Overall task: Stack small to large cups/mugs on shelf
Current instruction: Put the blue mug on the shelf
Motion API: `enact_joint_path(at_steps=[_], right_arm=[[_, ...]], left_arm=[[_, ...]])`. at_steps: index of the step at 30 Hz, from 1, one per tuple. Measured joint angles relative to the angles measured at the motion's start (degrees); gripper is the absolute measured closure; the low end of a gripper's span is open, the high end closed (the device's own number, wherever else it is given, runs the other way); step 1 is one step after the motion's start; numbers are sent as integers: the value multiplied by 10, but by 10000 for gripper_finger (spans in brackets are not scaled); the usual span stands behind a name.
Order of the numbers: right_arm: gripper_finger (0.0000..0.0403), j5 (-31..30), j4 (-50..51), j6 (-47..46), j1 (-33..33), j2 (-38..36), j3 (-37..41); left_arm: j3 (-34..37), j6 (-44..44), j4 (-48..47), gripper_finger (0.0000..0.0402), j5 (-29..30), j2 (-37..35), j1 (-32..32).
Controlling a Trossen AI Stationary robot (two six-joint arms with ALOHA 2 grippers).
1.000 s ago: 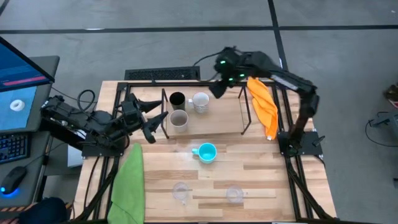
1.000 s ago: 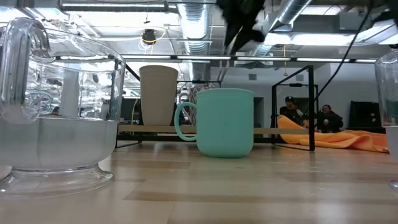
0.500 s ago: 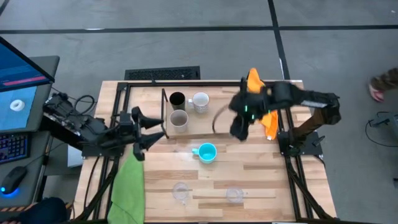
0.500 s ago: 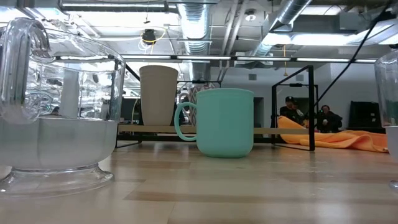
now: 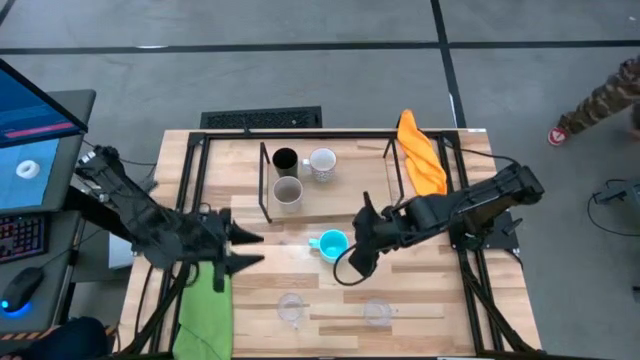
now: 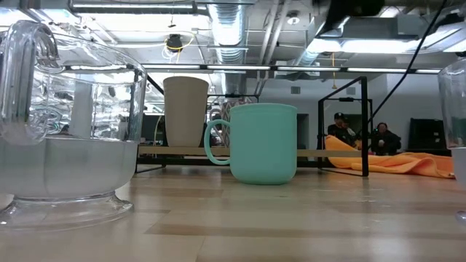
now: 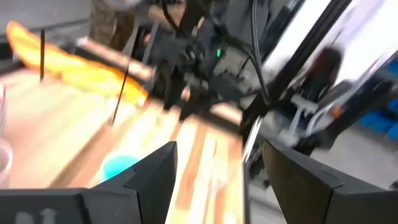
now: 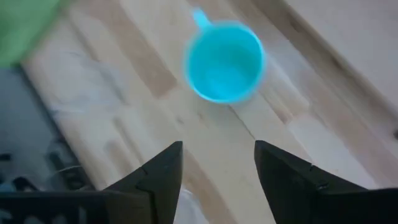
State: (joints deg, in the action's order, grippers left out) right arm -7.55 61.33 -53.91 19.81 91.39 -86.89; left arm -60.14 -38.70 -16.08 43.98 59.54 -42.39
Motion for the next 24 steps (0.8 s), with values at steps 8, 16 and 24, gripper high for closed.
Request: enact_joint_path(at_steps=[8, 16, 24], right_arm=[[191, 0, -57, -72, 43, 13, 16], [202, -1, -56, -127, 93, 10, 16], [209, -1, -67, -152, 144, 10, 16]], left_arm=[[0, -7, -72, 172, -3, 168, 22], [0, 111, 14, 172, -120, 303, 121], [0, 234, 19, 172, -204, 312, 206]])
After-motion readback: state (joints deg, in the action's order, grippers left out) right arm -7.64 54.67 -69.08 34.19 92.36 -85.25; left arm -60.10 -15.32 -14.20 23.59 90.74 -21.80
